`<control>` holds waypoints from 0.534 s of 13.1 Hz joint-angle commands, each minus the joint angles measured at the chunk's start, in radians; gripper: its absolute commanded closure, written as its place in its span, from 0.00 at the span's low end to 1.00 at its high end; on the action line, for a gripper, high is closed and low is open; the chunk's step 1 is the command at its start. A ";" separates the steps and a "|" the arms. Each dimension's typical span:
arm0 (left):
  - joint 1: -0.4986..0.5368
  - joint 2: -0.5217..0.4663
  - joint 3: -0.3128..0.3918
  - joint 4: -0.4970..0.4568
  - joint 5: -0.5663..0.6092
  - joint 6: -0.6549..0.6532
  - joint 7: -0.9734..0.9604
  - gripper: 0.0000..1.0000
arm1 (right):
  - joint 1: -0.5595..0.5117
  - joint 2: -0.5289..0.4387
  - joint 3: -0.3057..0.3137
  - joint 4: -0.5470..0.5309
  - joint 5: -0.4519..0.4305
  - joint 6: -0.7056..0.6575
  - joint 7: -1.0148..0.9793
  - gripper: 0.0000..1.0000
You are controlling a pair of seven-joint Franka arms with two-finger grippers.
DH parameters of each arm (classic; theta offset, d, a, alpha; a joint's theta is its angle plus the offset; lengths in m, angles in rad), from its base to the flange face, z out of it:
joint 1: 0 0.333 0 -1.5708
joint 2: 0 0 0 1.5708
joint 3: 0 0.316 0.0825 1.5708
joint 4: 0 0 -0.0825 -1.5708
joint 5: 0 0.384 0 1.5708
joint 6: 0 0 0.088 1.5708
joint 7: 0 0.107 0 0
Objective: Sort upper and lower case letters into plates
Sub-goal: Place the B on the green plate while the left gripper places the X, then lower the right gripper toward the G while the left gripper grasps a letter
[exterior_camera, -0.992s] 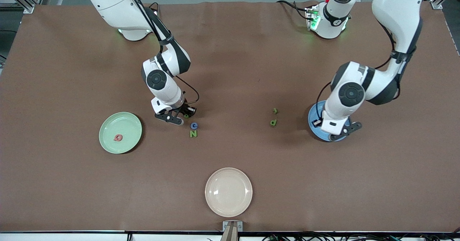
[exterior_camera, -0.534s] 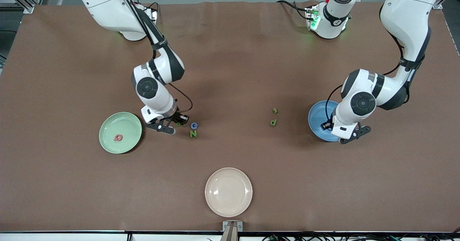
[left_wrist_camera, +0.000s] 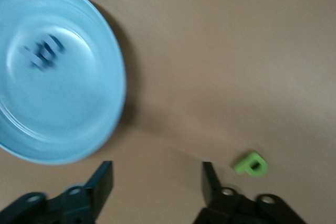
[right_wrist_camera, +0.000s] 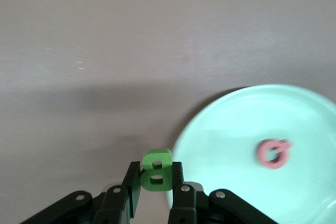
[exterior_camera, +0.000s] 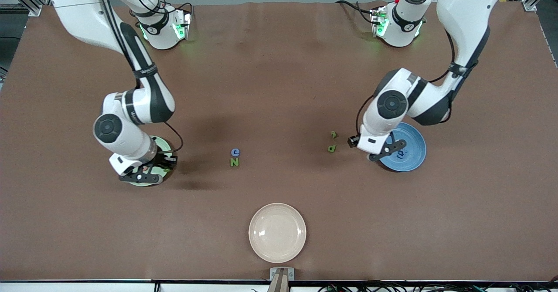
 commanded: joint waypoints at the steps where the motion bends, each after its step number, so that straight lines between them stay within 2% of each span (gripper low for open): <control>1: -0.052 0.035 -0.002 0.011 0.005 0.009 -0.090 0.40 | -0.105 -0.004 0.016 -0.015 -0.010 0.004 -0.168 0.92; 3: -0.076 0.064 -0.002 0.012 0.011 0.046 -0.150 0.43 | -0.142 0.024 0.016 -0.015 -0.010 0.011 -0.212 0.82; 4: -0.087 0.075 -0.002 0.012 0.013 0.063 -0.167 0.44 | -0.145 0.027 0.016 -0.015 -0.008 0.013 -0.212 0.69; 6: -0.110 0.099 0.000 0.012 0.016 0.100 -0.215 0.47 | -0.145 0.029 0.016 -0.015 -0.004 0.014 -0.204 0.27; 7: -0.118 0.106 0.000 0.011 0.017 0.103 -0.235 0.48 | -0.136 0.029 0.016 -0.014 0.000 0.010 -0.200 0.23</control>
